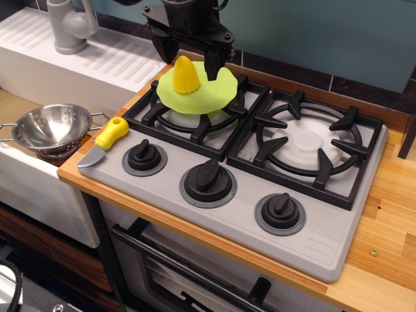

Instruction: End effector transition from object to object

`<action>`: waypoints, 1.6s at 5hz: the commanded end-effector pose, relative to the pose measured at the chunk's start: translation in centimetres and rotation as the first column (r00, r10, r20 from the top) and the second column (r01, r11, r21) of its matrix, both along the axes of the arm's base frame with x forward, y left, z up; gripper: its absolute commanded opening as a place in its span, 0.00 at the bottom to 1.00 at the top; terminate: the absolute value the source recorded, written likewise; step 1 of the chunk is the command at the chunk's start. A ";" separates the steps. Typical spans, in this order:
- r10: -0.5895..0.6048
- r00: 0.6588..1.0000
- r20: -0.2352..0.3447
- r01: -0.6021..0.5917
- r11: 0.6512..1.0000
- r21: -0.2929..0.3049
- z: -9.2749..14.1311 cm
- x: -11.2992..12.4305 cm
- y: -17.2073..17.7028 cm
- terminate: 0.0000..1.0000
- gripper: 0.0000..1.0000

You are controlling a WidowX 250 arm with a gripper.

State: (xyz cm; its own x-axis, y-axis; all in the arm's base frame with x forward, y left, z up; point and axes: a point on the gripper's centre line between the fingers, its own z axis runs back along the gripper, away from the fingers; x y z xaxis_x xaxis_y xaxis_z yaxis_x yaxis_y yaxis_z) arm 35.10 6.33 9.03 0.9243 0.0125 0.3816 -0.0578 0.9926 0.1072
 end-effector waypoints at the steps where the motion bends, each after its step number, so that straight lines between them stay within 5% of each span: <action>1: 0.000 1.000 0.000 0.000 1.000 0.000 0.0 0.0 0.0 0.00 1.00; 4: 0.009 0.994 -0.110 -0.002 0.998 0.068 6.6 -2.5 1.6 0.00 1.00; 6: 0.006 0.993 -0.119 0.004 0.997 0.080 5.1 -5.0 4.2 0.00 1.00; 8: -0.009 0.997 -0.072 0.014 0.997 0.077 1.3 -7.2 5.1 0.00 1.00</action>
